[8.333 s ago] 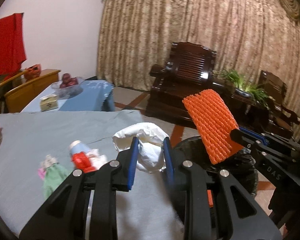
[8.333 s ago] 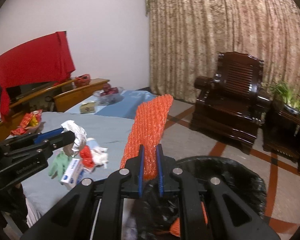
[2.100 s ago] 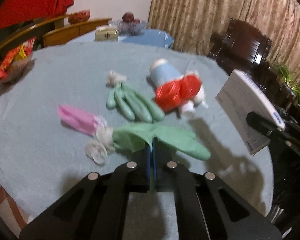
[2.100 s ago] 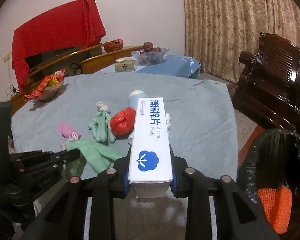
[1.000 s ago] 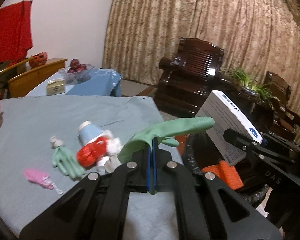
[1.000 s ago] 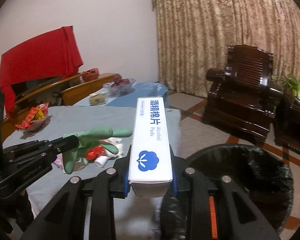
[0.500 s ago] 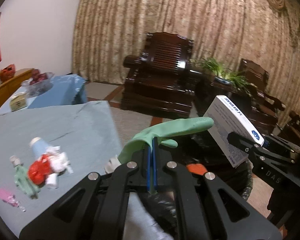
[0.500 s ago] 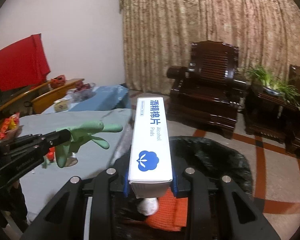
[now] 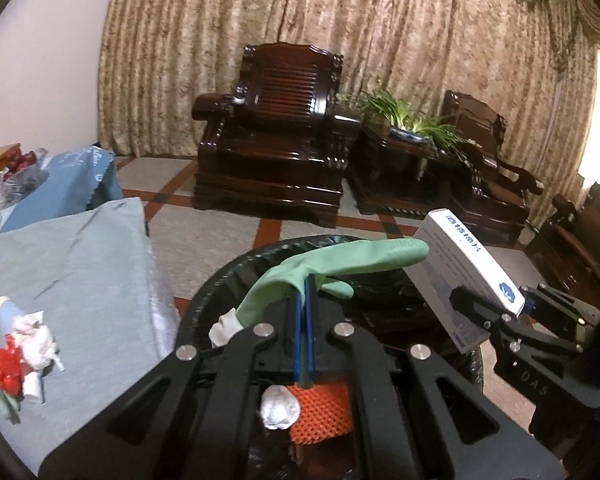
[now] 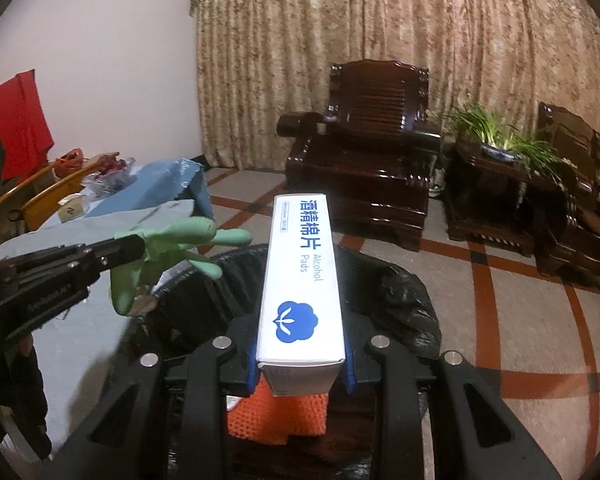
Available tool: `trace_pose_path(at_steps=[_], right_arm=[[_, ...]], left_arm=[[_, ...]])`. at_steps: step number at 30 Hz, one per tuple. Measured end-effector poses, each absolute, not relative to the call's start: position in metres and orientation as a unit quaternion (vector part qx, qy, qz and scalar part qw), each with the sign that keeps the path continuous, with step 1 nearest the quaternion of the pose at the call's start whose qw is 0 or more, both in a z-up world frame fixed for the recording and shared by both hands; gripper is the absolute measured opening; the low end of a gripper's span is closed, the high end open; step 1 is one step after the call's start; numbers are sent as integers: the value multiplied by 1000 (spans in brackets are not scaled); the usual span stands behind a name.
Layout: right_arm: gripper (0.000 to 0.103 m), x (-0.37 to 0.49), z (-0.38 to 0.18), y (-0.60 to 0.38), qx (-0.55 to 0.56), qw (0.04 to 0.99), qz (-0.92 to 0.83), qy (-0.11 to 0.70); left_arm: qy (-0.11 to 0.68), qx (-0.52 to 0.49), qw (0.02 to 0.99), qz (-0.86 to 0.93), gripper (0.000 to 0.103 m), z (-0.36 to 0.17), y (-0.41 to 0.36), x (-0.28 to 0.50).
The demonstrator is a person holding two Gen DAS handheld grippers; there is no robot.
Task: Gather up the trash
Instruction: 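Open both tools to drop the glove and box into the bin, then move both open tools back over the table toward the pink mask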
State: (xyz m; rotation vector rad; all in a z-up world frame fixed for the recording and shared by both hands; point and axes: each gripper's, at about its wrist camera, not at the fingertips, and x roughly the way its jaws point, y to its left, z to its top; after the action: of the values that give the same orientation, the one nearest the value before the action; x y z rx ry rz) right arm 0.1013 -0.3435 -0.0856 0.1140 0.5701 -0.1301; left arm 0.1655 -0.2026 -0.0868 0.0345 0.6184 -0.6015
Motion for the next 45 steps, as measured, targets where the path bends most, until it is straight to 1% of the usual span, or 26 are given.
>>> trace_pose_path(at_steps=[1,2,3,4,5,6,7,8,9,10,12,13,20,25,27,28,32,45], right_arm=[[31,101,-88,-345,56,955,-67,283],[32,100,-90,-348,57,954,-69,285],[36,99,-92,-352,57,954,-70,286],[44,98,-93,-353,56,954,-73,286],[49,96,-93,-353,57,954,-75,285],[54,95,-93,-354,57,954,-77,283],[56,93,-94,-354,56,954,-78,283],[59,93,-94,-354,56,954,-79,282],[69,91,-93,-354,56,955,-80,280],[77,91,-92,-352,56,955,-80,279],[83,88,-90,-348,53,957,-80,272],[86,88,-89,-347,52,958,-80,271],[87,83,-82,-340,56,961,-68,261],[92,83,-77,-330,51,964,-55,255],[96,84,-76,-324,51,965,-49,254],[97,85,-75,-320,52,965,-44,254],[97,92,-72,-302,51,965,-24,255],[97,125,-74,-207,32,964,69,255]], left_arm=[[306,16,905,-296,6,-89,-206,168],[311,13,902,-300,13,-91,-209,170],[318,11,898,-305,31,-93,-210,172],[324,7,894,-308,41,-98,-206,171],[328,3,893,-309,48,-101,-204,170],[330,0,891,-310,48,-103,-203,169],[334,-1,890,-310,49,-105,-201,169],[338,-1,889,-308,52,-107,-199,168],[339,-2,889,-307,57,-109,-196,167],[338,-3,889,-307,59,-108,-192,165],[338,-9,886,-317,71,-107,-185,160],[338,-9,886,-318,72,-107,-182,158],[330,-3,895,-301,72,-99,-168,148],[318,-6,908,-271,78,-92,-143,141],[312,-6,917,-250,86,-89,-128,136],[310,-7,920,-241,87,-88,-122,135],[305,-14,932,-197,91,-83,-85,132],[307,-26,950,-54,91,-84,27,118]])
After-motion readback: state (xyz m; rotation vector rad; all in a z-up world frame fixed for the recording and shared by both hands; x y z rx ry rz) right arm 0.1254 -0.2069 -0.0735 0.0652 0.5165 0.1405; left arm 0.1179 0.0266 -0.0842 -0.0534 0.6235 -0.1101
